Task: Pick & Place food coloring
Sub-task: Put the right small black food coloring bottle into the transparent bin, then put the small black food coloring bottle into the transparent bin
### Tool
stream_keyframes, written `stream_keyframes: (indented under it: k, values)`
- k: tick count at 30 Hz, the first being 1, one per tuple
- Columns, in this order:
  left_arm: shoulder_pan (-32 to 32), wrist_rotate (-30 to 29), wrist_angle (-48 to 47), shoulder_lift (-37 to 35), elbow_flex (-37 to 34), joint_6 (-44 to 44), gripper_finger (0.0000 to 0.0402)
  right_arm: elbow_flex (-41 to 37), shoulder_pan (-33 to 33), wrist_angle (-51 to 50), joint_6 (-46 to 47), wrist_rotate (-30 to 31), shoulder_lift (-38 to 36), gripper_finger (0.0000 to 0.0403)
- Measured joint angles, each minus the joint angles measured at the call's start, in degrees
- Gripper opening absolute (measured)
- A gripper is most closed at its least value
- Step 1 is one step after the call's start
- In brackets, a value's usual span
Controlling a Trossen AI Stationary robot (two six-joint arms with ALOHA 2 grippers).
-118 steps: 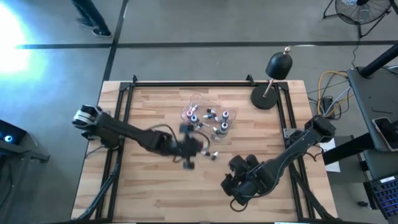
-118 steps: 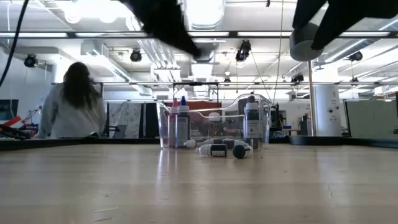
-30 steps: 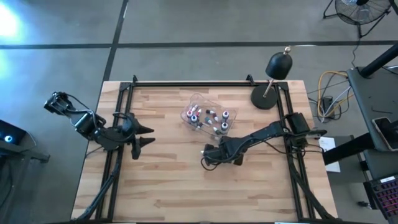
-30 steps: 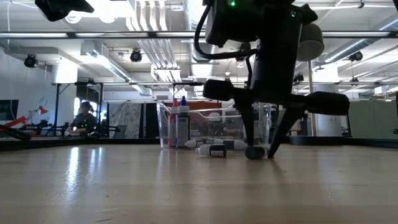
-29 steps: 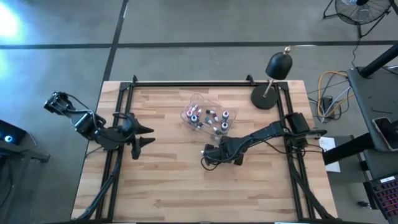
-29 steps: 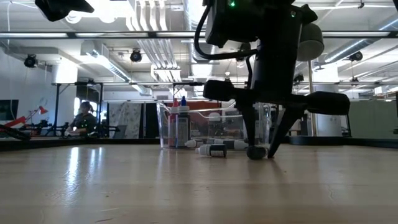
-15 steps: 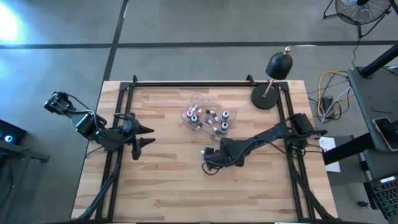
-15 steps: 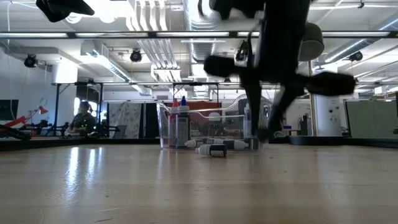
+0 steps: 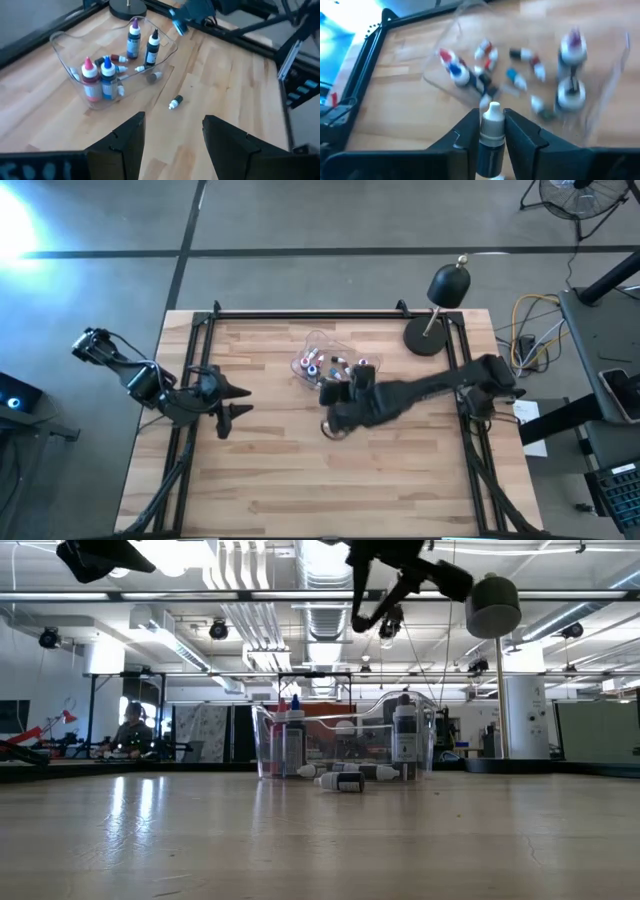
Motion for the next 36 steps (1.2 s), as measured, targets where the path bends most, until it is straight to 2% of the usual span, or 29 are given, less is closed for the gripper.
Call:
stream_keyframes:
  k: [4, 7, 10, 12, 15, 18, 21, 25, 28, 30, 36]
  values:
    - [0.0, 1.2, 3.0, 0.7, -1.8, -4.6, 0.0172, 3.4, -5.5, 0.3, -15.4, -1.8, -0.2, 0.0121]
    - [0.0, 3.1, 3.6, 1.6, -2.4, -6.5, 0.0172, 4.8, -8.5, 0.0, -22.3, -2.0, -0.2, 0.0161]
    - [0.0, 3.2, 3.6, 2.7, -2.4, -7.0, 0.0172, 6.3, -9.8, -1.6, -26.9, -2.3, -0.4, 0.02]
    - [0.0, 4.0, 3.7, 3.8, -2.4, -6.4, 0.0172, 7.6, -9.4, -1.3, -33.5, -2.4, -0.6, 0.0217]
    - [0.3, 5.5, 5.2, 6.8, -2.4, -0.7, 0.0172, 8.9, -6.3, -1.1, -44.3, -3.3, -0.7, 0.0231]
    - [0.3, 6.3, 9.7, 11.5, -2.9, 12.9, 0.0172, 8.8, -1.2, -2.1, -47.3, -3.8, -0.7, 0.0234]
    - [0.6, 7.4, 18.5, 16.6, -4.9, 28.0, 0.0172, 8.8, 4.1, -8.3, -39.7, -4.0, -0.6, 0.0233]
    - [3.7, 11.2, 31.1, 23.6, -7.5, 40.8, 0.0172, 7.4, 10.8, -21.6, -18.3, -5.2, -0.5, 0.0225]
    - [9.4, 20.6, 37.3, 29.0, -8.1, 40.7, 0.0172, 5.0, 15.3, -27.0, -5.9, -7.7, -0.6, 0.0224]
    - [13.7, 26.7, 40.1, 32.6, -7.7, 39.7, 0.0172, 2.9, 17.5, -26.5, -2.6, -9.1, -1.2, 0.0225]
    - [23.0, 34.5, 44.6, 42.8, -1.7, 44.3, 0.0172, -4.7, 19.6, -26.7, 4.1, -11.8, -3.8, 0.0226]
